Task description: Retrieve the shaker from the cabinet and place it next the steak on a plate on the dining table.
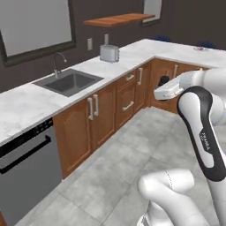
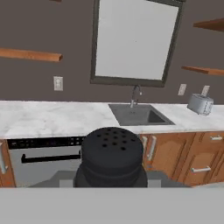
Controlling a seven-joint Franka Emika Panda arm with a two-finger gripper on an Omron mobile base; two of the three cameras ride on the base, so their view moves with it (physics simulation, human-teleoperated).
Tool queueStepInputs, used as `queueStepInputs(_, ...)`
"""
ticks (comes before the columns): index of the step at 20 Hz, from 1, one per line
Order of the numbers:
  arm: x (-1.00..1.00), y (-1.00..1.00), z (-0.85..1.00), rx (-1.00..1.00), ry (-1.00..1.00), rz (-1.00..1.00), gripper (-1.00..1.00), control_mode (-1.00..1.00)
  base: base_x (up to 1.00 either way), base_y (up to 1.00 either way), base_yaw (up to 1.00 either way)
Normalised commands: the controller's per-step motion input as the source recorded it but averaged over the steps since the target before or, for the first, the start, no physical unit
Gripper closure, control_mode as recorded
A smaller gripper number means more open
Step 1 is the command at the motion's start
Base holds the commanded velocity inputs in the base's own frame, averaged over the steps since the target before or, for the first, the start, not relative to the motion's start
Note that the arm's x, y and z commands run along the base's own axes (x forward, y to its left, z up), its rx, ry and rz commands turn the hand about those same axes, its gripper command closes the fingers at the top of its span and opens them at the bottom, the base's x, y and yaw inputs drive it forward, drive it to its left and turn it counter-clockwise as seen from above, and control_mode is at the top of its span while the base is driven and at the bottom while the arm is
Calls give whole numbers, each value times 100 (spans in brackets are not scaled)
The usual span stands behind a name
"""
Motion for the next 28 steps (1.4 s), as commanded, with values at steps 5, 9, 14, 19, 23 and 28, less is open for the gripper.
queueStepInputs(5, 0, 0, 0, 0, 0, 0, 100, 100, -48, -43, -55)
queueStepInputs(9, 0, 0, 0, 0, 0, 0, 100, 100, -11, -28, -46)
queueStepInputs(14, 0, 0, 0, 0, 0, 0, 100, 100, 59, -6, -32)
queueStepInputs(19, 0, 0, 0, 0, 0, 0, 100, 100, 100, -4, -30)
queueStepInputs(23, 0, 0, 0, 0, 0, 0, 100, 100, 100, -15, -29)
queueStepInputs(28, 0, 0, 0, 0, 0, 0, 100, 100, 100, -31, -30)
